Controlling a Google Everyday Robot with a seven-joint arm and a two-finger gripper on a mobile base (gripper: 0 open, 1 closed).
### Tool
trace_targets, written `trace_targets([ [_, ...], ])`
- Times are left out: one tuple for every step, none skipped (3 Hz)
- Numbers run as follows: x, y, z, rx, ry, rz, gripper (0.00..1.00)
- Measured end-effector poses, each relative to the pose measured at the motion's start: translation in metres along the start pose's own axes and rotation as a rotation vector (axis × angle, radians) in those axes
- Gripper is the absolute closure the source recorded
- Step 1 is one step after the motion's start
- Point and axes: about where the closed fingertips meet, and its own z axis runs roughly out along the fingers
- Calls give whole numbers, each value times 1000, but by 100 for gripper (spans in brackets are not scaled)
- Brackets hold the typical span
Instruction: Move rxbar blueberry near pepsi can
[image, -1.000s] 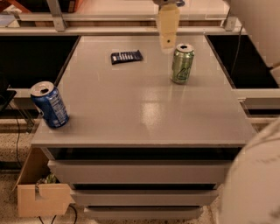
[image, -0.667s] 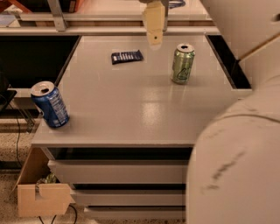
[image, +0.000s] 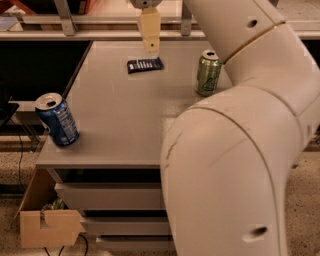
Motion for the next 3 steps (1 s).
trace_targets([
  [-11,-4,26,-37,-52,13,0],
  [-13,-1,55,-88,-81,37,0],
  [-25,-12,90,-80,-121,35,0],
])
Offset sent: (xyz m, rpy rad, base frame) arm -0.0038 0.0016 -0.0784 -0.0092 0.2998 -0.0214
